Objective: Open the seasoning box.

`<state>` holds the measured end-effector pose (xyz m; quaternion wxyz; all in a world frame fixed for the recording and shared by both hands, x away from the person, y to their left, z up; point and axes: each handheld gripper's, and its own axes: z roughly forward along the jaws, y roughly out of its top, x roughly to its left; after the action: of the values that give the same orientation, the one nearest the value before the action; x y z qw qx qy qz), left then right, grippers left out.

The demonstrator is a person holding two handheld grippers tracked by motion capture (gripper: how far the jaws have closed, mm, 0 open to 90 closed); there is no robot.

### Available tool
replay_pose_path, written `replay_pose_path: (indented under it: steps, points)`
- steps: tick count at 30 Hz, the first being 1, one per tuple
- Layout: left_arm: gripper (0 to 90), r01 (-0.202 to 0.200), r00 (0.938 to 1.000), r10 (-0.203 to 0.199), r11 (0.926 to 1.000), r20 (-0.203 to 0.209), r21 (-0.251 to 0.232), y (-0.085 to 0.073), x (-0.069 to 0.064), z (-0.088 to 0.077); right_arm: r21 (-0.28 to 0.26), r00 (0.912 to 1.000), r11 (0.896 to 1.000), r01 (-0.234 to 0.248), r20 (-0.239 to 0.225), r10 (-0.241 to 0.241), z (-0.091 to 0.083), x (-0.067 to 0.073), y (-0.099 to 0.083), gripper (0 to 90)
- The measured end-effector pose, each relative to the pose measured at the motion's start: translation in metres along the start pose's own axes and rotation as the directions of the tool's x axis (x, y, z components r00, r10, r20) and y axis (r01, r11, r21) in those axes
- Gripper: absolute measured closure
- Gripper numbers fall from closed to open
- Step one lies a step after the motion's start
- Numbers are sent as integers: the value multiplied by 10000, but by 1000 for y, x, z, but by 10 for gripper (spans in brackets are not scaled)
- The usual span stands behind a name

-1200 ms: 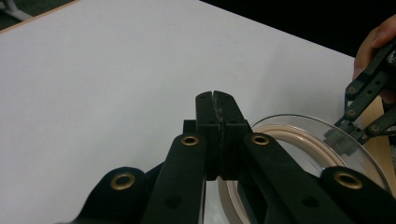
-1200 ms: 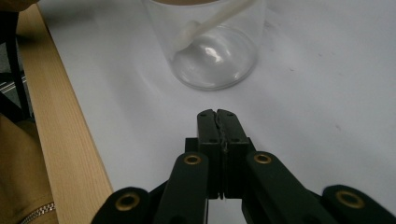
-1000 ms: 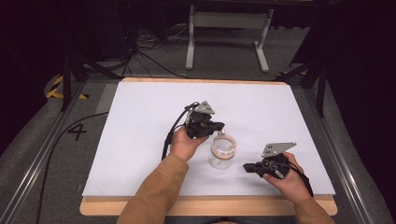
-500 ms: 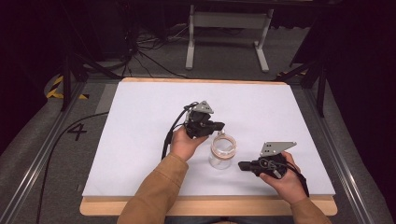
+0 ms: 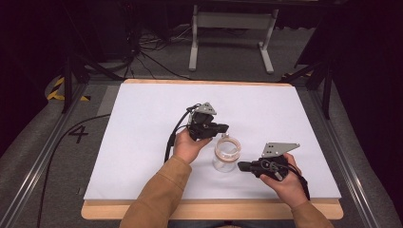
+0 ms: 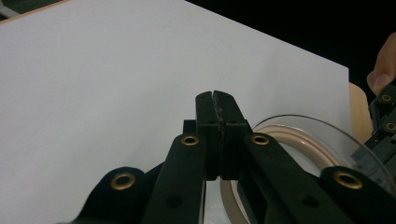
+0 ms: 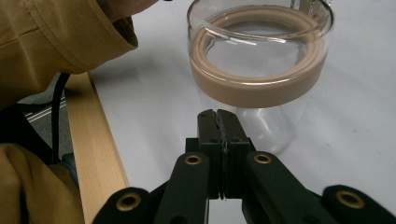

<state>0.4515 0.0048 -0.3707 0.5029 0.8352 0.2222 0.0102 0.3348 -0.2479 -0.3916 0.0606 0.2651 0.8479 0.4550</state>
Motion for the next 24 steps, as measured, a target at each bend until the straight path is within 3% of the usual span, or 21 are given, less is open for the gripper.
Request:
replay_pose_path:
  steps: [24]
  points:
    - [899, 112, 9999, -112, 9999, -19, -38, -1, 1, 1, -1037, 9994, 9940, -353, -25, 352, -2, -5, 11, 900]
